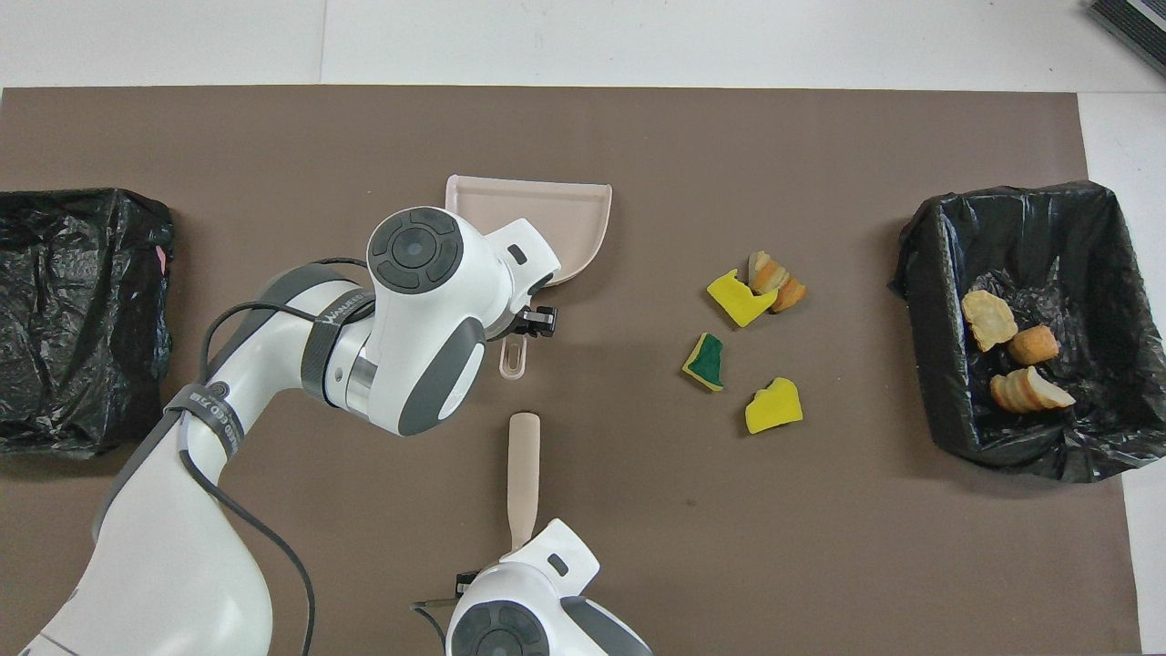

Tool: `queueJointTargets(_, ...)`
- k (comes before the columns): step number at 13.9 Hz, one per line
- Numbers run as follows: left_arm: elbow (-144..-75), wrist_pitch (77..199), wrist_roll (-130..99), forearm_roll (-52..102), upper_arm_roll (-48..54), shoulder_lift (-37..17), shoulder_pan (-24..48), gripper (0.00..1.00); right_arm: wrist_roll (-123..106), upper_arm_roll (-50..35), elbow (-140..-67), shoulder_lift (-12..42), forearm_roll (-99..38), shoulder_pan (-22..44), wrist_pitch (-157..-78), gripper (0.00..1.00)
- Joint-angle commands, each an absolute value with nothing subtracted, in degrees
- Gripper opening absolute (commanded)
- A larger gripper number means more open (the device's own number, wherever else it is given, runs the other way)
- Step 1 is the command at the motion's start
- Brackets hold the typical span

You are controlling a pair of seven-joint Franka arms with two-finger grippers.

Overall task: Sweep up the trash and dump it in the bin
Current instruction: 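Move the dustpan with the left gripper while the right gripper grasps the brush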

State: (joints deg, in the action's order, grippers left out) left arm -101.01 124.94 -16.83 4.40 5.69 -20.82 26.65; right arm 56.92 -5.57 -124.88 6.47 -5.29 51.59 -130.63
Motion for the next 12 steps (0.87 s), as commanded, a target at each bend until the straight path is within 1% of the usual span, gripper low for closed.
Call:
queueJointTargets(1,-102.04,123.58,-18.02,3.25,4.83,-19.95,27.60,0.33,57.66,-5.10,-123.93,3.27,-5.10,50.37,-125.35,0.00)
queueJointTargets(2,-102.04,123.40,-18.02,3.34,4.83,-19.95,27.60,0.29,56.96,-5.10,-123.93,1.08,-5.10,48.27,-123.24,0.00)
queueJointTargets(3,-102.04,122.88,-18.28,3.34,4.83,-19.86,27.60,0.00,56.17,-5.36,-123.93,-1.03,-5.10,45.82,-121.22,0.00)
queueJointTargets(5,-101.69,122.26,-18.11,3.16,4.75,-19.86,27.16,0.00,51.96,-5.27,-123.58,-4.03,-5.10,42.47,-117.70,0.00)
queueJointTargets(8,-101.07,122.17,-13.65,0.19,4.31,-19.17,26.11,0.00,45.20,-5.01,-122.26,-6.50,-4.57,37.02,-111.11,0.00)
queueJointTargets(10,-101.07,121.03,-7.41,-0.09,4.22,-18.02,24.35,0.00,40.37,-5.10,-122.34,-7.99,-1.42,32.37,-108.21,0.00)
queueJointTargets(12,-100.64,118.84,-0.74,-3.49,3.52,-16.79,23.12,0.00,34.05,-5.10,-122.52,-9.31,-0.35,26.66,-106.44,0.00)
